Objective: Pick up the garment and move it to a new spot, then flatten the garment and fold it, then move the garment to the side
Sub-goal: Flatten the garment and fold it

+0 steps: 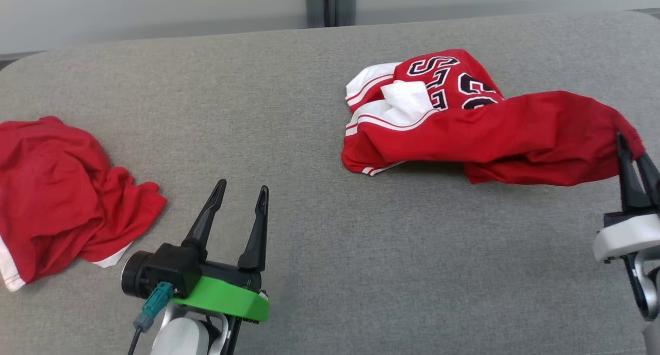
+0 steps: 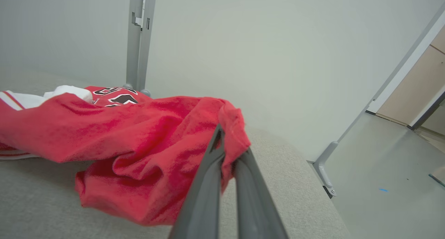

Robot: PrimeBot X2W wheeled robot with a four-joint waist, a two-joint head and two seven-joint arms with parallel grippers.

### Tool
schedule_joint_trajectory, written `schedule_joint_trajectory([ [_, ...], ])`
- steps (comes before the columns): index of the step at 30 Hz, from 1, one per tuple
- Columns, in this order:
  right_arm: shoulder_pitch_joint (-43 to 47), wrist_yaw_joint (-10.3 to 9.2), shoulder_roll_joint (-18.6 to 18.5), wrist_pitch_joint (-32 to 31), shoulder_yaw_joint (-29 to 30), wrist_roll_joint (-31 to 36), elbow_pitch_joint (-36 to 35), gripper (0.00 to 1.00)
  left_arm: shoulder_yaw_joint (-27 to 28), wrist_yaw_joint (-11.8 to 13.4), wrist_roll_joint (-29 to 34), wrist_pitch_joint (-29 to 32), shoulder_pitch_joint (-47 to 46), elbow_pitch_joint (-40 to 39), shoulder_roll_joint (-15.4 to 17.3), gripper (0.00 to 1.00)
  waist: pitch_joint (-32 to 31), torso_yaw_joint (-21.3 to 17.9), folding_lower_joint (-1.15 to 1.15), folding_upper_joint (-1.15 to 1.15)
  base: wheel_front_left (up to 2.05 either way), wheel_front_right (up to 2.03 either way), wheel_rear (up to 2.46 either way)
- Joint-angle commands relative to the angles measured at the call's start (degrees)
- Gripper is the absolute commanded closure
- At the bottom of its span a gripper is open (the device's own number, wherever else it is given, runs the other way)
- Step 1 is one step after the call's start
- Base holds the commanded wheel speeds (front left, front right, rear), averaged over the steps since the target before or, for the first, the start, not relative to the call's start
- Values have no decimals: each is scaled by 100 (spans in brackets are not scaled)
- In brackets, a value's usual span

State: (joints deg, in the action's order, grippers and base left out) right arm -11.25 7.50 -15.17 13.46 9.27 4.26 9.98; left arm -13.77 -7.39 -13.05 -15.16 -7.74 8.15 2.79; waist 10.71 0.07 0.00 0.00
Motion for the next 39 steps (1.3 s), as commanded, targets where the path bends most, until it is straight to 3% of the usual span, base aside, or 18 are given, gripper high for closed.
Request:
schedule_joint_trajectory([
  [1, 198, -1, -81, -60, 134, 50, -131, 100, -17, -14, -19, 2, 5, -21, 19, 0, -172, -290, 0, 0, 0, 0, 0],
  [5, 468, -2, -185, -237, 690, 219, -368, 100, -29, -13, 15, 1, -22, -38, 19, 0, -172, -396, 0, 0, 0, 0, 0],
  [6, 513, -2, -118, -295, 819, 234, -359, 84, -29, -13, 25, 1, -22, -33, 19, 0, -176, -414, 0, 0, 0, 0, 0],
  [7, 525, -2, -46, -314, 925, 239, -364, 3, -31, -13, 33, 2, -20, -25, 19, 0, -179, -425, 0, 0, 0, 0, 0],
  [8, 518, -2, 48, -345, 987, 215, -367, 0, -42, -13, 41, 1, -18, -13, 19, 0, -184, -434, 0, 0, 0, 0, 0],
  [13, 389, -3, 452, -203, 679, 14, -505, 0, -78, -14, 66, 1, 11, 45, 19, 0, -237, -431, 0, 0, 0, 0, 0],
  [16, 353, -3, 641, -69, 190, -252, -659, 0, -106, -14, 77, 1, 30, 76, 19, 0, -277, -379, 0, 0, 0, 0, 0],
  [22, 296, -2, 740, 76, -777, -779, -714, 0, -121, -14, 72, 1, 32, 56, 20, 0, -328, -177, 0, 0, 0, 0, 0],
  [28, 305, -2, 952, 137, -1384, -1321, -430, 0, -42, 5, -63, 2, 116, -46, 19, 0, -312, 81, 0, 0, 0, 0, 0],
  [36, 69, -2, 1064, 170, -1547, -1360, 195, 0, -127, 3, -116, 2, 132, -15, 19, 0, -211, 416, 0, 0, 0, 0, 0],
  [39, -217, -3, 919, 69, -1466, -1179, 503, 0, -139, 2, -116, 2, 69, 1, 18, 0, -119, 523, 0, 0, 0, 0, 0],
])
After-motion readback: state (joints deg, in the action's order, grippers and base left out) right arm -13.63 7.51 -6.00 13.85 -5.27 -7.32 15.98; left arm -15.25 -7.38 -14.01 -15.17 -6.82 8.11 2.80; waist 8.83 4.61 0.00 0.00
